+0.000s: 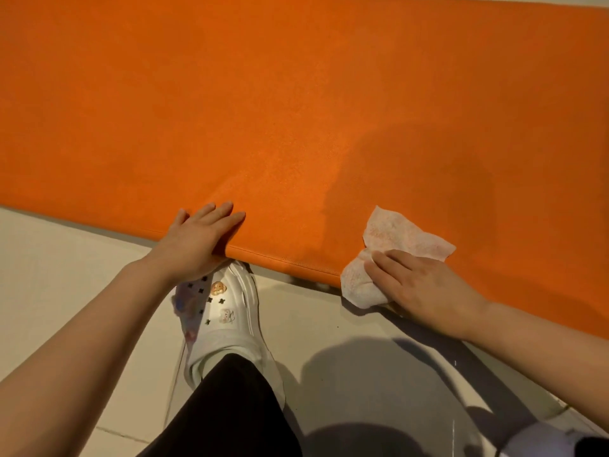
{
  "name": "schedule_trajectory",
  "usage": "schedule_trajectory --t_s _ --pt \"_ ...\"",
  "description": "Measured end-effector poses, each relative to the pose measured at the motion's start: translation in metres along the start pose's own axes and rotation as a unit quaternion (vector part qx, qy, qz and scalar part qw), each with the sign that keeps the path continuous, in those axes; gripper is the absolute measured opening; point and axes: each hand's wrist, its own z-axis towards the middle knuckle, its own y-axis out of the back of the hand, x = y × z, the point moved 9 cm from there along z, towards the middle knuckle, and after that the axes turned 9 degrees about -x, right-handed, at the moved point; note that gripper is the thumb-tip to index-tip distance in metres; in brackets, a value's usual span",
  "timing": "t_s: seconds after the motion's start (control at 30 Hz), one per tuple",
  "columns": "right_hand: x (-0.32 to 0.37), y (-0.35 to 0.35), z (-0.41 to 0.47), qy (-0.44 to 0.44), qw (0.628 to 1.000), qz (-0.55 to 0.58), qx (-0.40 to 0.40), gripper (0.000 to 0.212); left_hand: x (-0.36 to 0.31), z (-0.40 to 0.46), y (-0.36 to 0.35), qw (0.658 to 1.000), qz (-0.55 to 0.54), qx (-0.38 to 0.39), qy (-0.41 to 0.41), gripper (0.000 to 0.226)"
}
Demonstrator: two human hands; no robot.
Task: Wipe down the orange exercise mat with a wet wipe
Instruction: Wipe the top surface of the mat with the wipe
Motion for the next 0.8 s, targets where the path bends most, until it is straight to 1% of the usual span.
schedule_trajectory --t_s 0.03,0.07,0.13,0.17,0.23,0.33,0.4,0.47,0.5,0.53,0.6,0.63,0.7,0.77,0.8 --pt "-0.001 -0.001 -0.001 -0.006 1.0 0.009 -0.001 0.044 -0.002 -0.002 -0.003 1.0 0.007 0.021 0.003 0.088" --pt "-0.003 -0.004 -0.003 -0.014 1.0 0.021 0.01 0.05 -0.005 -0.003 -0.005 0.999 -0.002 0.041 0.009 0.089" --pt "-0.007 -0.018 -0.009 -0.03 0.996 0.032 0.08 0.071 -0.015 -0.004 -0.007 0.996 -0.055 0.064 0.026 0.086" --pt "-0.01 -0.023 -0.012 -0.034 0.993 0.029 0.11 0.077 -0.023 -0.002 -0.007 0.995 -0.069 0.06 0.027 0.084" --pt "-0.013 -0.028 -0.013 -0.047 0.985 0.042 0.161 0.082 -0.041 0.002 -0.012 0.997 -0.055 0.048 0.02 0.085" --pt "-0.013 -0.029 -0.008 -0.075 0.96 0.117 0.243 0.098 -0.054 0.007 -0.032 0.998 0.007 0.055 0.03 0.088" --pt "-0.011 -0.03 0.006 -0.059 0.953 0.121 0.271 0.095 -0.051 0.01 -0.041 0.998 0.026 0.044 0.039 0.094" --pt "-0.008 -0.039 0.027 -0.034 0.955 0.107 0.274 0.085 -0.051 0.011 -0.04 0.999 0.023 0.014 0.024 0.098" --pt "-0.007 -0.044 0.041 -0.035 0.959 0.105 0.26 0.079 -0.053 0.012 -0.039 1.0 0.023 0.004 0.004 0.098" --pt "-0.007 -0.049 0.06 -0.047 0.966 0.11 0.23 0.075 -0.052 0.012 -0.043 1.0 0.027 -0.004 -0.008 0.095" --pt "-0.011 -0.059 0.101 -0.093 0.978 0.124 0.138 0.071 -0.047 0.012 -0.047 0.999 0.048 -0.014 -0.006 0.084" --pt "-0.015 -0.062 0.123 -0.124 0.98 0.127 0.088 0.069 -0.047 0.012 -0.05 0.999 0.053 -0.005 -0.008 0.083" --pt "-0.026 -0.066 0.16 -0.215 0.97 0.115 0.004 0.066 -0.048 0.011 -0.051 0.999 0.05 -0.004 -0.018 0.086" --pt "-0.033 -0.071 0.177 -0.321 0.942 0.089 -0.034 0.071 -0.042 0.01 -0.054 0.999 0.035 -0.016 -0.007 0.094" --pt "-0.032 -0.073 0.18 -0.35 0.933 0.081 -0.04 0.074 -0.036 0.01 -0.055 0.999 0.036 -0.018 0.006 0.098"
